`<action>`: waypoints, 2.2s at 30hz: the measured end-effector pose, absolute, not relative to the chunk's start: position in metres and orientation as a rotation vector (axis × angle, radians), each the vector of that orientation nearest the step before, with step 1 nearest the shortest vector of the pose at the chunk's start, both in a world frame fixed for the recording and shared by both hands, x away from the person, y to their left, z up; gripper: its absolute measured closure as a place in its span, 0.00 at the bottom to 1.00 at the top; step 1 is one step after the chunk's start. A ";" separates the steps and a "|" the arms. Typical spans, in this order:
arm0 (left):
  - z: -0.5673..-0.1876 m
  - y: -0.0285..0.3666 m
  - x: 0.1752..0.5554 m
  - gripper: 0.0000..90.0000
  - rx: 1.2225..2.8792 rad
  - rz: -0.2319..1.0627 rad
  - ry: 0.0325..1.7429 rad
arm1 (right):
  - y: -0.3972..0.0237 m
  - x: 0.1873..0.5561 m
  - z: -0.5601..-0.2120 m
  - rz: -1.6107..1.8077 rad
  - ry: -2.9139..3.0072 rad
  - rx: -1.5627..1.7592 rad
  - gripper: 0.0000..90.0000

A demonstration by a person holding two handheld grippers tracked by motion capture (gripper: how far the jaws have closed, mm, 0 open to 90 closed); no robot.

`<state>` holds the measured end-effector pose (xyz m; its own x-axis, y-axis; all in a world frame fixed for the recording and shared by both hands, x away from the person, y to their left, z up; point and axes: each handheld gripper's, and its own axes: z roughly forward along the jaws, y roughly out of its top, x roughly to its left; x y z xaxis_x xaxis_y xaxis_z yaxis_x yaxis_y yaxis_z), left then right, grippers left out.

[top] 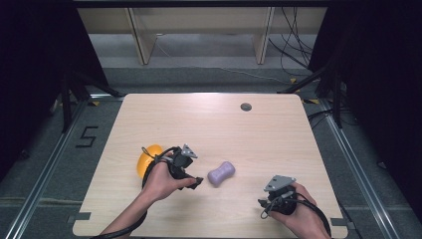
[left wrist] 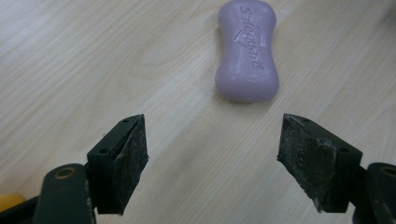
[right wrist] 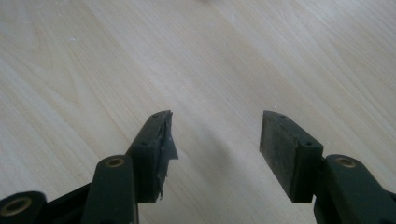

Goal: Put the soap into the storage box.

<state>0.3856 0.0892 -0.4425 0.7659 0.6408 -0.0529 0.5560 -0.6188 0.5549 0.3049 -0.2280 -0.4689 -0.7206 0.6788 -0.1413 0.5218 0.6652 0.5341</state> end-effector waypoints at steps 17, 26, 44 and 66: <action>-0.453 0.045 0.408 0.30 2.481 0.145 0.913 | -0.230 0.306 -0.470 0.690 2.554 0.953 0.49; -0.455 0.030 0.417 0.31 2.537 0.132 0.904 | -0.228 0.304 -0.471 0.722 2.547 1.022 0.49; -0.460 0.008 0.426 0.32 2.566 0.117 0.904 | -0.230 0.306 -0.470 0.702 2.554 0.970 0.48; -0.468 -0.005 0.430 0.34 2.595 0.137 0.921 | -0.230 0.306 -0.471 0.698 2.565 0.980 0.48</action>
<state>0.4304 -0.0053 -0.4679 0.7803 0.6245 -0.0350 0.5871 -0.7120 0.3853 0.3057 -0.2303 -0.4705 -0.7190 0.6865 -0.1083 0.5369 0.6477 0.5405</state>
